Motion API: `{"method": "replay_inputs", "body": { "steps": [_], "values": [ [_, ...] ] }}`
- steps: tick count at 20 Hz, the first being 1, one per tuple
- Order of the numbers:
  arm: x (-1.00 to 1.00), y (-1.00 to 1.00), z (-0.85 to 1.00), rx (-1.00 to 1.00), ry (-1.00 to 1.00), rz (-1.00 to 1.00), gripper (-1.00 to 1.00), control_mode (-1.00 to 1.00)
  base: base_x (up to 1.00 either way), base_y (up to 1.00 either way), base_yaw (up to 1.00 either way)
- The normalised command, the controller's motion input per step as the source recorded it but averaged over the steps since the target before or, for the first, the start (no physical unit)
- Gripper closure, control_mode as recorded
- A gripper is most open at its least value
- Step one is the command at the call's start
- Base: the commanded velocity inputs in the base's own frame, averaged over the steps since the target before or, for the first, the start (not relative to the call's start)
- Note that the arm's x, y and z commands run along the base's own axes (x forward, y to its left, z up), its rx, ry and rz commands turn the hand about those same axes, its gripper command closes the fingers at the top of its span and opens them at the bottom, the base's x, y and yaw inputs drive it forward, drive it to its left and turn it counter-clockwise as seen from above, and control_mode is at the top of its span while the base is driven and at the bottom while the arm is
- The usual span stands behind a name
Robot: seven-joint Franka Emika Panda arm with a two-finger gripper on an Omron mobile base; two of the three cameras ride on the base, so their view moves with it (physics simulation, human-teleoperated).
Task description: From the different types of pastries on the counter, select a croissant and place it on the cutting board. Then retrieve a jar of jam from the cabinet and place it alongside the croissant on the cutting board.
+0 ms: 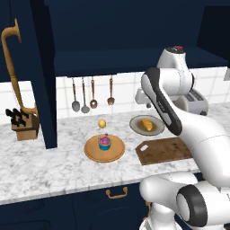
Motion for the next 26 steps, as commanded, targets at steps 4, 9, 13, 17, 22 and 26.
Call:
{"method": "replay_inputs", "body": {
  "steps": [4,9,13,17,22,26],
  "values": [
    [0.11,-0.09,-0.1,0.0,-0.03,0.03,-1.0,-1.0,0.0,0.0,0.0],
    [0.05,-0.41,-0.27,0.0,-0.06,0.16,-1.0,-1.0,0.0,0.0,0.0],
    [0.12,-0.26,-0.39,-0.02,0.0,0.04,-1.0,-1.0,0.0,0.0,0.0],
    [0.36,-0.17,-0.41,-0.01,0.0,-0.08,-1.0,-1.0,0.0,0.0,0.0],
    [0.45,-0.25,-0.37,0.01,-0.05,-0.03,-1.0,-1.0,0.0,0.0,0.0],
    [0.57,-0.23,-0.34,0.0,-0.07,0.0,-1.0,-1.0,0.0,0.0,0.0]
  ]
}}
